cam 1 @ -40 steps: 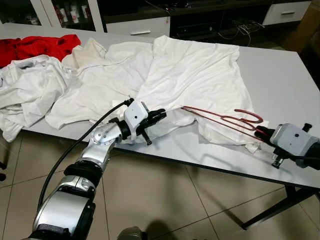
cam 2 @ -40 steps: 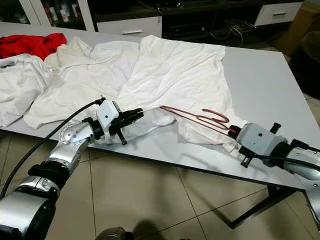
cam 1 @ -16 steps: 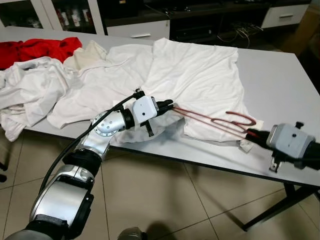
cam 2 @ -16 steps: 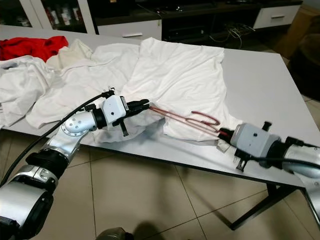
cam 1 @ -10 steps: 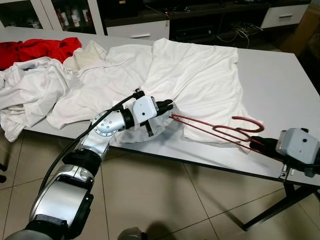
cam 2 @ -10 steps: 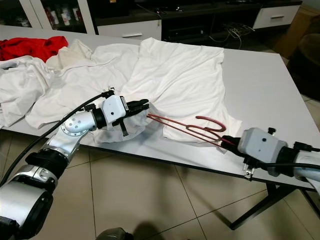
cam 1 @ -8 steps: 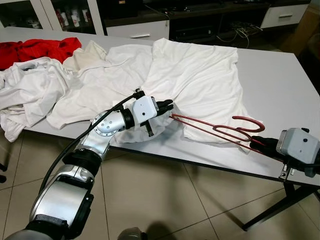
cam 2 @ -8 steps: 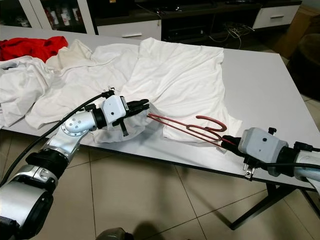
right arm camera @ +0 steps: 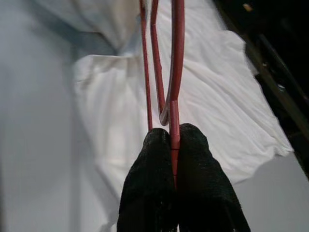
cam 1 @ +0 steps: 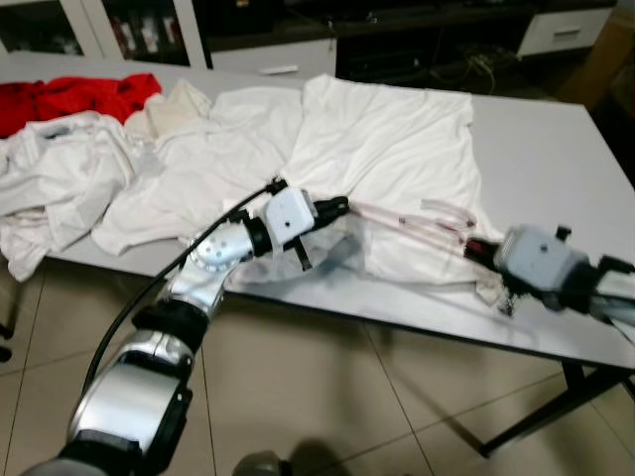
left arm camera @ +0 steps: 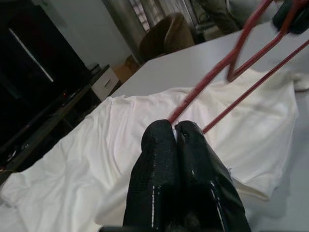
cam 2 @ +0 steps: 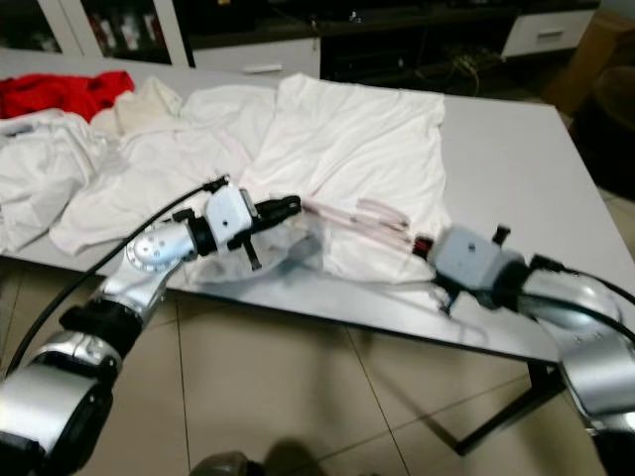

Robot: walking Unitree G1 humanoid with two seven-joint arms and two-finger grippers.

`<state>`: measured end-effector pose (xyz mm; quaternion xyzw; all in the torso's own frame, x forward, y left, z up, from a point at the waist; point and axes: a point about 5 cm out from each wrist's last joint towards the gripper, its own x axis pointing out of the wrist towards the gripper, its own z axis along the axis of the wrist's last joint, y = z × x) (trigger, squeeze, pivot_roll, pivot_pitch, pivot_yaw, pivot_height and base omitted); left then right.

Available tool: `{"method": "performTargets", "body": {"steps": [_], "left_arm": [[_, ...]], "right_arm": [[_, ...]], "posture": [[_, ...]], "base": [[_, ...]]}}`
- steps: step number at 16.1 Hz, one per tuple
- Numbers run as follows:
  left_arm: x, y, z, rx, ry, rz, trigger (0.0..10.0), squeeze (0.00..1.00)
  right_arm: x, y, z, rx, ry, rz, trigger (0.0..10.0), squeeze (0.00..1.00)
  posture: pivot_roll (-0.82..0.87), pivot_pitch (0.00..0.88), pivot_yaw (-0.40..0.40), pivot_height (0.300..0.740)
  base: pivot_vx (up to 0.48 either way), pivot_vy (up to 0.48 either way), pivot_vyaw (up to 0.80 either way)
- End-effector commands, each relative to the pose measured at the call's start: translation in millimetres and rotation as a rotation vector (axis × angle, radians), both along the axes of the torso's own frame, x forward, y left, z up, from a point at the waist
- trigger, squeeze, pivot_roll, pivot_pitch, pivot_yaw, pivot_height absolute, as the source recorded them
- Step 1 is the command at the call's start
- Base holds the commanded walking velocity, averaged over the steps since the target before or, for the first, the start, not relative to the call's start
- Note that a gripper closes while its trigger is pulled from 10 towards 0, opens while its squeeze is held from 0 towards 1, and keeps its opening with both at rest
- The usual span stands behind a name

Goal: Hang hanger

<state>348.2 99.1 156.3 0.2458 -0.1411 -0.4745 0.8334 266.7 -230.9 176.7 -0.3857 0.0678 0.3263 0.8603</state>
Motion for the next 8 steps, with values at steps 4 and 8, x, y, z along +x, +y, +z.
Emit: {"method": "performTargets", "body": {"steps": [4,8], "left_arm": [[-7.1,-4.8,4,-0.073,-0.014,-0.044,0.0,0.0],[-12.5,-12.5,11,-0.108,-0.049,-0.101,0.0,0.0]], "right_arm": [[11.8,18.6,-9,0.092,-0.019,0.006,10.0,0.0],[17.3,31.5,-7,0.188,-0.026,0.026,10.0,0.0]], "posture": [[0.11,0.004,0.024,0.74],[0.11,0.006,0.023,0.74]], "base": [[0.0,0.0,0.0],[0.0,0.0,0.0]]}}
